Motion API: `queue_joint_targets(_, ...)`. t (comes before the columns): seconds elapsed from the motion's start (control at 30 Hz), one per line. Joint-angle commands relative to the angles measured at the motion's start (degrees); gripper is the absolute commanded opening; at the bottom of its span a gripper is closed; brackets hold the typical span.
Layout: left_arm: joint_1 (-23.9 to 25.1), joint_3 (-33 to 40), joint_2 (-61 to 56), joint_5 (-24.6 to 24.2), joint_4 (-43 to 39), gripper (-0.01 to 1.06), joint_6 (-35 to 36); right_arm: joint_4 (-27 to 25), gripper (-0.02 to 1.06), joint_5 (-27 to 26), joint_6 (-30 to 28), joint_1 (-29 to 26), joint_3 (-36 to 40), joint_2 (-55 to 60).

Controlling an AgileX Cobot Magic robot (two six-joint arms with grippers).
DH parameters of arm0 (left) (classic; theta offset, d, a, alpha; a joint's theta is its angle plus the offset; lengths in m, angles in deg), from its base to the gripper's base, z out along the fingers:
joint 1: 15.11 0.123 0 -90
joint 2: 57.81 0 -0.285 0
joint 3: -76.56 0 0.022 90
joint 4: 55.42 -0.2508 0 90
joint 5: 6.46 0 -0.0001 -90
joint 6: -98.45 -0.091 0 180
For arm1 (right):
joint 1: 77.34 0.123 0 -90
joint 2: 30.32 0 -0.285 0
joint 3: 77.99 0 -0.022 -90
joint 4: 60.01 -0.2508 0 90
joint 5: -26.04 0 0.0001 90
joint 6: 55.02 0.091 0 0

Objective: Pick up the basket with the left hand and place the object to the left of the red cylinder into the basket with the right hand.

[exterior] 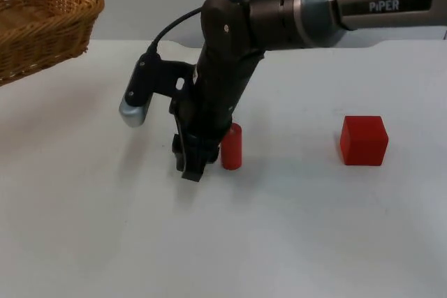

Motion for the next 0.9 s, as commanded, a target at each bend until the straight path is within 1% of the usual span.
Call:
queue_joint_targets(0.0,0.3,-0.2,-0.3,0.2,1.0,0.0,0.0,-0.8,0.0,1.8,-0.3,0.4,-0.5,-3.1)
queue_joint_targets(0.03,0.3,-0.2,-0.3,0.2,1.0,0.0,0.0,-1.1,0.0,3.1,-0.5,0.4,-0.5,-4.6)
queue_joint_targets(0.07,0.3,-0.2,-0.3,0.2,1.0,0.0,0.0,-1.1,0.0,3.1,-0.5,0.4,-0.5,-4.6)
queue_joint_targets(0.23,0.3,-0.2,-0.3,0.2,1.0,0.0,0.0,-1.1,0.0,13.3,1.6,0.2,-0.5,-14.0)
queue_joint_targets(0.27,0.3,-0.2,-0.3,0.2,1.0,0.0,0.0,-1.1,0.0,13.3,1.6,0.2,-0.5,-14.0)
queue_joint_targets(0.3,0.3,-0.2,-0.3,0.2,1.0,0.0,0.0,-1.1,0.0,14.8,2.2,0.2,-0.5,-16.2)
queue_joint_targets(0.37,0.3,-0.2,-0.3,0.0,1.1,0.0,0.0,-1.4,0.0,15.9,4.0,-0.2,-0.5,-20.6)
queue_joint_targets(0.4,0.3,-0.2,-0.3,-0.2,1.2,0.0,0.0,-1.5,0.0,15.8,5.3,-0.4,-0.5,-22.2)
queue_joint_targets(0.43,0.3,-0.2,-0.3,-0.2,1.2,0.0,0.0,-1.5,0.0,15.8,5.3,-0.4,-0.5,-22.2)
queue_joint_targets(0.53,0.3,-0.2,-0.3,-0.5,1.2,0.0,0.0,-2.3,0.0,15.1,9.3,-0.9,-0.5,-26.6)
queue_joint_targets(0.6,0.3,-0.2,-0.3,-0.8,1.2,0.0,0.0,-4.9,0.0,15.1,9.7,-1.2,-0.5,-27.9)
queue_joint_targets(0.63,0.3,-0.2,-0.3,-0.8,1.2,0.0,0.0,-4.9,0.0,15.1,9.7,-1.2,-0.5,-27.9)
queue_joint_targets(0.7,0.3,-0.2,-0.3,-1.3,1.1,0.0,0.0,-7.7,0.0,14.8,10.8,-1.2,-0.7,-28.0)
queue_joint_targets(0.8,0.3,-0.2,-0.3,-1.8,0.8,0.0,-0.1,-10.5,0.0,11.1,12.1,-1.2,-0.7,-28.0)
queue_joint_targets(0.83,0.3,-0.2,-0.3,-1.8,0.8,0.0,-0.1,-10.5,0.0,11.1,12.1,-1.2,-0.7,-28.0)
queue_joint_targets(0.87,0.3,-0.2,-0.3,-1.9,0.7,0.0,-0.1,-12.1,0.0,9.2,12.8,-1.2,-0.7,-28.0)
